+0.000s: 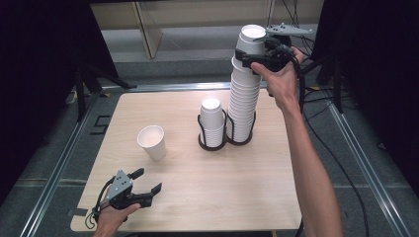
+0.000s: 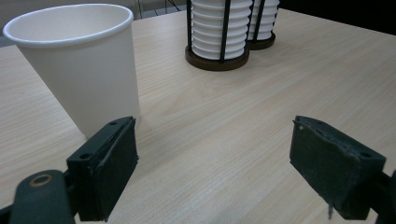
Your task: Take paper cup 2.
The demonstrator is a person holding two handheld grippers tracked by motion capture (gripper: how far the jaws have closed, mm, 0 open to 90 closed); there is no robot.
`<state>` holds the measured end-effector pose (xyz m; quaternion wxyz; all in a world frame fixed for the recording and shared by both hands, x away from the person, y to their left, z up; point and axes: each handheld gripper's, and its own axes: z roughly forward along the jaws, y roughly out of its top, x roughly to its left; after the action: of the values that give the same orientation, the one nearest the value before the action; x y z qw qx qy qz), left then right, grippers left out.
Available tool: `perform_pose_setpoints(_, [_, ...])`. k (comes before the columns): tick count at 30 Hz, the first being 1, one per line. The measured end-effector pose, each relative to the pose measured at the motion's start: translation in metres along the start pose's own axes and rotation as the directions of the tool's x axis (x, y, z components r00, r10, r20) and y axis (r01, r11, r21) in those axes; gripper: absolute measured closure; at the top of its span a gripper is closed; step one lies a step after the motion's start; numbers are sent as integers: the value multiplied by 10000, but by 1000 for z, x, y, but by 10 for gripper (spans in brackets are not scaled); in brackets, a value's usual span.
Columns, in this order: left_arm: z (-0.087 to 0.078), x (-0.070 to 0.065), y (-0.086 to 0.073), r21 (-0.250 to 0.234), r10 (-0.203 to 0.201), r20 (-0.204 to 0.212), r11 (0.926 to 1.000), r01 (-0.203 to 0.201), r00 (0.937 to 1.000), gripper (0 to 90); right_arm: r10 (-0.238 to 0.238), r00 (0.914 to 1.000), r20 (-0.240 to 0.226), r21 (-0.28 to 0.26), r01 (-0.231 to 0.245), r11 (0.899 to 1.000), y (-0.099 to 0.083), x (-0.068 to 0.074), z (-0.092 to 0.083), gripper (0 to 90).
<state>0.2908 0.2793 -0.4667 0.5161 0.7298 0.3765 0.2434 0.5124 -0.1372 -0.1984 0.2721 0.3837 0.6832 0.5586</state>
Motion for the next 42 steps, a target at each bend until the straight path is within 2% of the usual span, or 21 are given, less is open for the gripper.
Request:
perform_pose_setpoints(5, [0, 0, 0, 43, 50, 15, 10000, -50, 10000, 148, -66, 9997, 229, -392, 75, 9992, 13, 5, -8, 178])
perform_pose_setpoints(6, [0, -1, 0, 43, 52, 19, 10000, -52, 10000, 148, 61, 9998, 209, -400, -52, 9992, 15, 5, -10, 178])
perform_pose_setpoints(11, [0, -2, 0, 72, -16, 33, 10000, 15, 10000, 148, -30, 9996, 272, -922, 55, 9957, 27, 8, -19, 178])
perform_pose_setpoints(13, [-1, -2, 0, 138, 46, 39, 9999, -47, 10000, 148, 112, 9997, 220, -1094, -87, 9940, 31, 9, -22, 178])
perform_pose_setpoints(15, [0, -2, 0, 143, 79, 80, 9999, -80, 9999, 148, -17, 9995, 318, -1208, 55, 9927, 35, 9, -27, 178])
perform_pose_setpoints(18, [-1, -2, 0, 140, 50, 40, 9999, -50, 10000, 148, 182, 9997, 172, -1459, -155, 9892, 39, 9, -35, 178])
perform_pose_setpoints(25, [-1, -2, 0, 128, 52, 9, 9999, -52, 10000, 148, -77, 9998, 188, -1739, 109, 9847, 40, 8, -63, 178])
perform_pose_setpoints(28, [-1, -2, 0, 111, 113, 40, 9999, -114, 9999, 148, -160, 9998, 144, -1752, 183, 9844, 35, 8, -79, 178])
perform_pose_setpoints(33, [0, -3, 1, 124, 111, 29, 9999, -112, 9999, 148, -438, 9990, 80, -1422, 445, 9888, 16, 9, -100, 178])
perform_pose_setpoints(37, [-1, -3, 1, 245, 124, -30, 9996, -123, 9999, 148, -473, 9988, -142, -1111, 454, 9928, -7, 12, -112, 178])
perform_pose_setpoints(39, [0, -3, 1, 188, 84, -25, 9998, -84, 10000, 148, -355, 9987, -376, -1042, 314, 9941, -20, 15, -115, 178])
perform_pose_setpoints(40, [0, -3, 1, 230, 120, -29, 9997, -119, 9999, 148, -498, 9981, -369, -986, 460, 9941, -25, 15, -116, 178])
perform_pose_setpoints(42, [0, -3, 1, 217, 114, -31, 9997, -113, 9999, 148, -417, 9975, -565, -854, 367, 9957, -43, 19, -117, 178])
